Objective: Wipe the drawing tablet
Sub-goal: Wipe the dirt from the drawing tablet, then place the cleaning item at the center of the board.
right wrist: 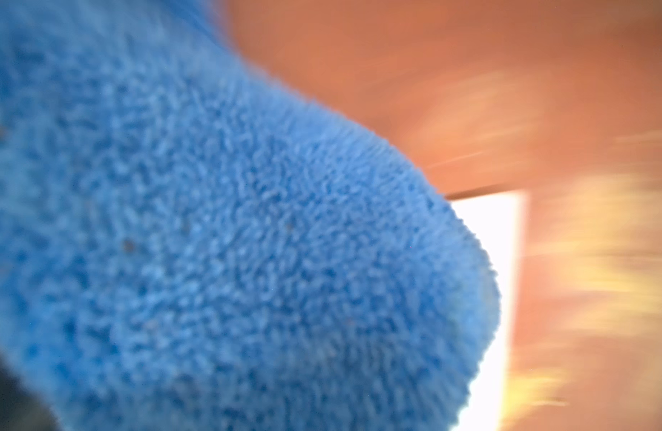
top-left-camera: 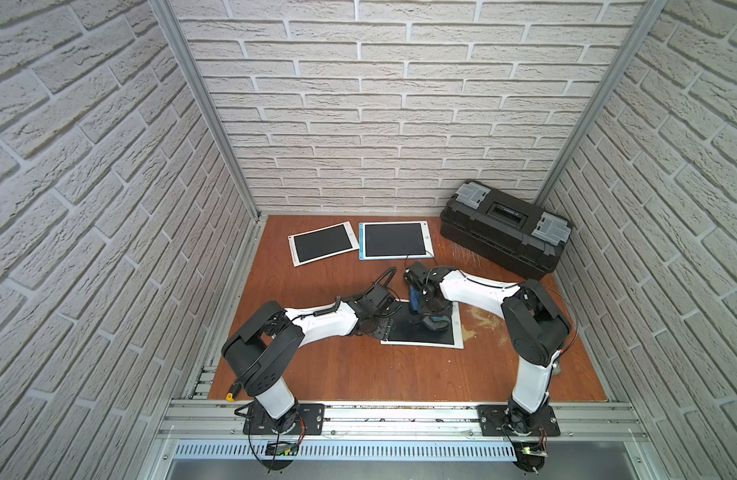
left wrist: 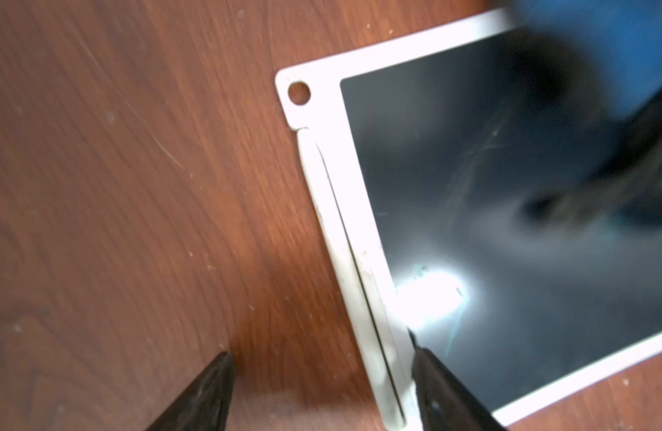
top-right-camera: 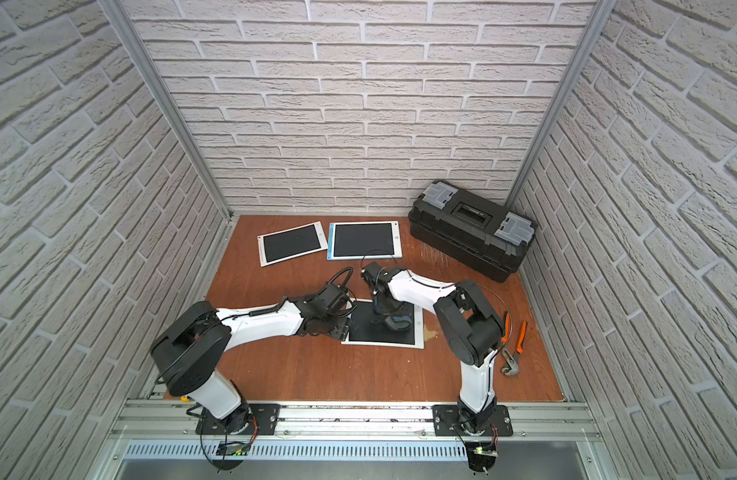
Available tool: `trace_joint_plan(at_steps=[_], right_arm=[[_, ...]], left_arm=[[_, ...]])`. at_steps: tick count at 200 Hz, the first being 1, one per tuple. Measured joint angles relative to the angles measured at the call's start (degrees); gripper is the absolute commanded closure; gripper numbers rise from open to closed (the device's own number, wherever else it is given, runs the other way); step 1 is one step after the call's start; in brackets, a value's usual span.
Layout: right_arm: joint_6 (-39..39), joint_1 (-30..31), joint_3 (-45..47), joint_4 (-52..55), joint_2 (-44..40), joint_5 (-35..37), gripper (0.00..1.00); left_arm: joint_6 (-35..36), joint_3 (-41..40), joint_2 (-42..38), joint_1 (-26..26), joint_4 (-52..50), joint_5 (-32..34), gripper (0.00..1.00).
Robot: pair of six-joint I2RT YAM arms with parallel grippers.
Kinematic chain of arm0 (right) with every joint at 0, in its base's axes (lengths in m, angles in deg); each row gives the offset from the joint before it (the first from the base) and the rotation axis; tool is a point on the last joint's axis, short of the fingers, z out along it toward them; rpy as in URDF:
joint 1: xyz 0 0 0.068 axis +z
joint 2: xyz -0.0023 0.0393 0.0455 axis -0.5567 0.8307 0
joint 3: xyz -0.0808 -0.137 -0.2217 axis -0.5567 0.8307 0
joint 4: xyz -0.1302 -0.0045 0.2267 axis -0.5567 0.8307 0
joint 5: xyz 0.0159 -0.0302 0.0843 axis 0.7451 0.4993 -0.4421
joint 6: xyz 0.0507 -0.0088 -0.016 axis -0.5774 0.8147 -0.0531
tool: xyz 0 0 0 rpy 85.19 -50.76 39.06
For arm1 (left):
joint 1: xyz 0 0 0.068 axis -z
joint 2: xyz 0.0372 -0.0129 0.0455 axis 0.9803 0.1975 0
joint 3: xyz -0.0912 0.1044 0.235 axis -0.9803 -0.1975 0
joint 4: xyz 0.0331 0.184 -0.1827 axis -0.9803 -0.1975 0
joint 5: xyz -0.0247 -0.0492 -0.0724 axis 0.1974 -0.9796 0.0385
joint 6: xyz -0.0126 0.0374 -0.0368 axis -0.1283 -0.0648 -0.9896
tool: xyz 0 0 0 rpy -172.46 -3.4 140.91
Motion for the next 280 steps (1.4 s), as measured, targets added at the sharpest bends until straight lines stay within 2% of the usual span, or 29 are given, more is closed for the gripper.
trace_joint_plan(at_steps=[28, 63, 85, 127, 162, 170, 182, 204, 210, 224, 242, 280], right_arm=[[-0.55, -7.67, 1.55, 6.34, -3.19, 9.51, 0.97], [1.92, -6.19, 0.83, 7.3, -13.46, 12.83, 0.97], [4.15, -5.68, -1.22, 6.58, -16.41, 12.59, 0.97], [6.23, -6.71, -7.17, 5.25, -12.7, 10.62, 0.97], [6.38, -10.36, -11.76, 2.32, -4.26, 6.49, 0.97], [6.36, -11.69, -12.94, 1.9, -1.86, 5.05, 0.93], [6.34, -13.68, -15.19, 1.53, 1.81, 2.89, 0.8], [7.21, -17.16, -19.08, -1.29, 8.24, -3.19, 0.41], [7.74, -17.88, -20.06, -1.75, 9.66, -4.33, 0.33], [9.07, -19.06, -22.88, -2.03, 12.52, -6.25, 0.27], [10.78, -19.26, -26.4, -1.84, 14.27, -7.48, 0.24], [13.31, -19.04, -26.73, -1.57, 10.91, -8.59, 0.2]], left_arm=[[0.0, -0.09, -0.11, -0.04, 0.07, -0.07, 0.24], [0.0, -0.42, -0.33, -0.07, 0.42, -0.04, 0.24], [0.02, -0.61, -0.48, -0.07, 0.63, -0.04, 0.24], [-0.44, -2.75, -2.97, -0.17, 0.15, 0.35, 0.22], [-0.94, -6.75, -11.65, -0.11, -0.94, -0.76, 0.22], [-1.2, -7.06, -14.4, -0.09, -1.14, -1.03, 0.22], [-1.57, -7.15, -18.16, -0.11, -1.11, -1.29, 0.22], [-2.49, -7.58, -24.9, -0.11, -0.72, -1.7, 0.22], [-2.8, -7.91, -26.47, -0.11, -0.66, -1.92, 0.22], [-3.26, -8.68, -28.96, -0.13, -0.66, -2.23, 0.22], [-3.96, -9.73, -30.36, -0.33, -0.79, -2.47, 0.22], [-5.09, -11.87, -29.94, -1.29, -0.96, -3.58, 0.22]])
